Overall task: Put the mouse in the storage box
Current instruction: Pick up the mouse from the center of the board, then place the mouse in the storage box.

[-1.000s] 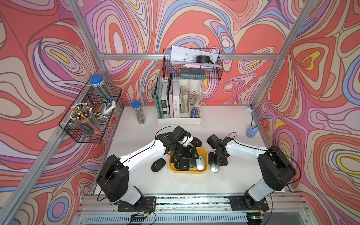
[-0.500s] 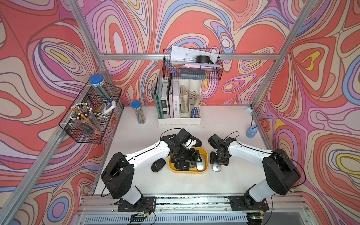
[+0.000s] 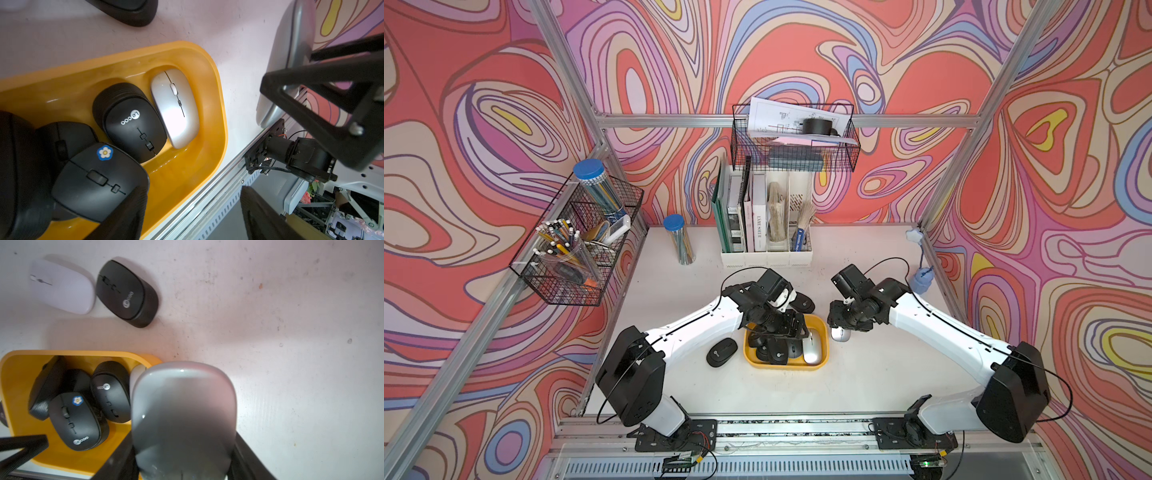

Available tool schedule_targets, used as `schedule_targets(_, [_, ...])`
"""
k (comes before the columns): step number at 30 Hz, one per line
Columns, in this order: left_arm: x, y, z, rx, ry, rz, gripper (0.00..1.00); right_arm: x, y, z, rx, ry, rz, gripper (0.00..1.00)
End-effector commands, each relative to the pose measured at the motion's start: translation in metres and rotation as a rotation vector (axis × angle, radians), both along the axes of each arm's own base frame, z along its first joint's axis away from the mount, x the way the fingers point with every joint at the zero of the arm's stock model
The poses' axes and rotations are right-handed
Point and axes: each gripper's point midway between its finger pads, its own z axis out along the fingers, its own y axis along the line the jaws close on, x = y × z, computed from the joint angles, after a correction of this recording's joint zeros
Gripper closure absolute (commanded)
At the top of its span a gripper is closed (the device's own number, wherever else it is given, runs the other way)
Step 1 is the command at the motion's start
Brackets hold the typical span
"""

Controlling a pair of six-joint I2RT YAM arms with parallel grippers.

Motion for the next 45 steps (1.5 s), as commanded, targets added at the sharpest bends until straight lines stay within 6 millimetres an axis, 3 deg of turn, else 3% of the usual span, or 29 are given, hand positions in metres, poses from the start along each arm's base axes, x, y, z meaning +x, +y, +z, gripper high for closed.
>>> schedule_targets(1, [0.012,0.027,0.006,-0.007,0.001,0.092,0.23,-0.001,0.027,0.006,0.002,-0.012,0.079,0.43])
schedule_targets(7, [0.032,0.082,0.013,-0.026,0.007,0.264,0.23,0.001,0.088,0.000,0.040,-0.018,0.197,0.43])
schedule_targets(13, [0.031,0.114,0.014,-0.019,0.013,0.328,0.22,0.001,0.118,-0.012,0.053,-0.003,0.254,0.43])
schedule_targets(28, [0.033,0.114,-0.001,-0.024,0.065,0.337,0.22,-0.008,0.122,-0.056,0.010,0.055,0.292,0.43])
schedule_targets(33, [0.031,0.116,-0.003,-0.012,0.061,0.338,0.22,-0.011,0.124,-0.061,0.020,0.064,0.301,0.42])
schedule_targets(35, [0.031,0.117,-0.004,-0.010,0.064,0.338,0.22,-0.013,0.124,-0.073,0.007,0.090,0.304,0.42])
schedule_targets(45, [0.029,0.119,-0.003,0.003,0.063,0.335,0.22,-0.017,0.125,-0.084,-0.001,0.111,0.308,0.41])
